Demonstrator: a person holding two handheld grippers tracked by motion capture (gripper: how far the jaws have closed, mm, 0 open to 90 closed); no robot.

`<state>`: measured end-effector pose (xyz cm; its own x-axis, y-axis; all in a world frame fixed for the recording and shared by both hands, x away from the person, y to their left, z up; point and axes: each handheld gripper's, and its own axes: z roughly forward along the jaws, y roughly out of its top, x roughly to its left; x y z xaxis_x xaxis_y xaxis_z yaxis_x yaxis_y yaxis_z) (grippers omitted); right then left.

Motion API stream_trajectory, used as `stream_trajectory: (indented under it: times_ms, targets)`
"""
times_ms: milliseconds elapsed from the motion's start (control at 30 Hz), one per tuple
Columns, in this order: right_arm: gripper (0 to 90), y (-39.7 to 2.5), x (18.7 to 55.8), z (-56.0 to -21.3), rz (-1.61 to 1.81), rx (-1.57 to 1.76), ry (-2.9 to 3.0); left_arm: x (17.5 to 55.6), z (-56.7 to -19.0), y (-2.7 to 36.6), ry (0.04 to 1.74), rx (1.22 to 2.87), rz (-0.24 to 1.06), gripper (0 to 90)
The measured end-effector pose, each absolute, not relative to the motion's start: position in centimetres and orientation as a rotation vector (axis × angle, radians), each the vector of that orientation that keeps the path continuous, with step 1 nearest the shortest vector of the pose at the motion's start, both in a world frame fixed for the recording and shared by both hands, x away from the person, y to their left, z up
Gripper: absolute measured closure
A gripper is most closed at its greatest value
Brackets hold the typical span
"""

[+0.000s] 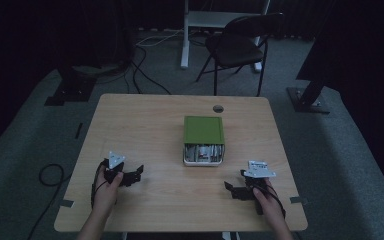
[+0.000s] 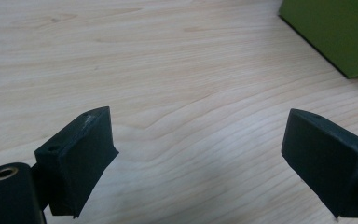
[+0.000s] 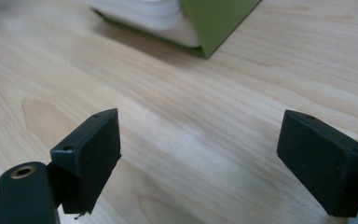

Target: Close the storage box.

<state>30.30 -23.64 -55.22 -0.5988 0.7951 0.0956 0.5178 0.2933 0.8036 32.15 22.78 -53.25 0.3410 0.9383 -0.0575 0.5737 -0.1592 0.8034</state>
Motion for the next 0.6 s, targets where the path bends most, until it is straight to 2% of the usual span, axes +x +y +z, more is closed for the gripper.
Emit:
stream_trajectory:
  times_ms: [200,433,600]
  targets:
    - [13.3,-23.3,30.4,-55.3,1.17,1.159,2.281,31.7,-53.4,24.4,1.391,1.828,0.645,10.0]
    - [13.5,-22.9,30.6,-55.4,1.126,1.133,2.335,31.5,-53.7,25.9,1.386,1.887,0.698,10.0]
    - [13.5,-22.3,30.6,-55.5,1.069,1.092,2.388,31.3,-53.5,27.2,1.438,1.857,0.718,10.0]
